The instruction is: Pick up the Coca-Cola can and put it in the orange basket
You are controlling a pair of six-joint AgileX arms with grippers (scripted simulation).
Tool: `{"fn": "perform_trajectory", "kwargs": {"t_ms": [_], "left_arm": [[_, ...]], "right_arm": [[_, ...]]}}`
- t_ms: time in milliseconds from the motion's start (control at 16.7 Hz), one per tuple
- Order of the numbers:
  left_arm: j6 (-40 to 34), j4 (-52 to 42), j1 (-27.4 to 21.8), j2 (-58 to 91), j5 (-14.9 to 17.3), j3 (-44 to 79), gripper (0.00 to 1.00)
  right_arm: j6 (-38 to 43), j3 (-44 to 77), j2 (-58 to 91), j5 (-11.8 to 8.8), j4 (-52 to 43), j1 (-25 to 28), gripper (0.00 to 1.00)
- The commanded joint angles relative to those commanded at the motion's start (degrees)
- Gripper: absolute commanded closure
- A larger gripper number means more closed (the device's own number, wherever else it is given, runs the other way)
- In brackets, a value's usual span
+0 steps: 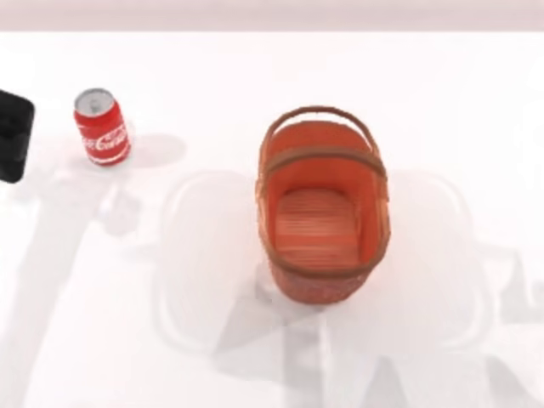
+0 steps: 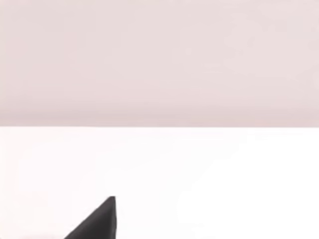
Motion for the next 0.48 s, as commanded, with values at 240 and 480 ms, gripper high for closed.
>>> {"fn": "perform_trajectory", "kwargs": {"t_ms": [240, 480], "left_arm": [[7.09, -14.03, -0.72, 24.12, 0.60, 24.29, 0.00], [13.84, -27.45, -1.11, 47.50, 0.79, 47.90, 0.00]], "right_arm": [[0.00, 0.00, 0.00, 0.00, 0.00, 0.00, 0.00], [0.00, 0.00, 0.00, 0.00, 0.00, 0.00, 0.00]]}}
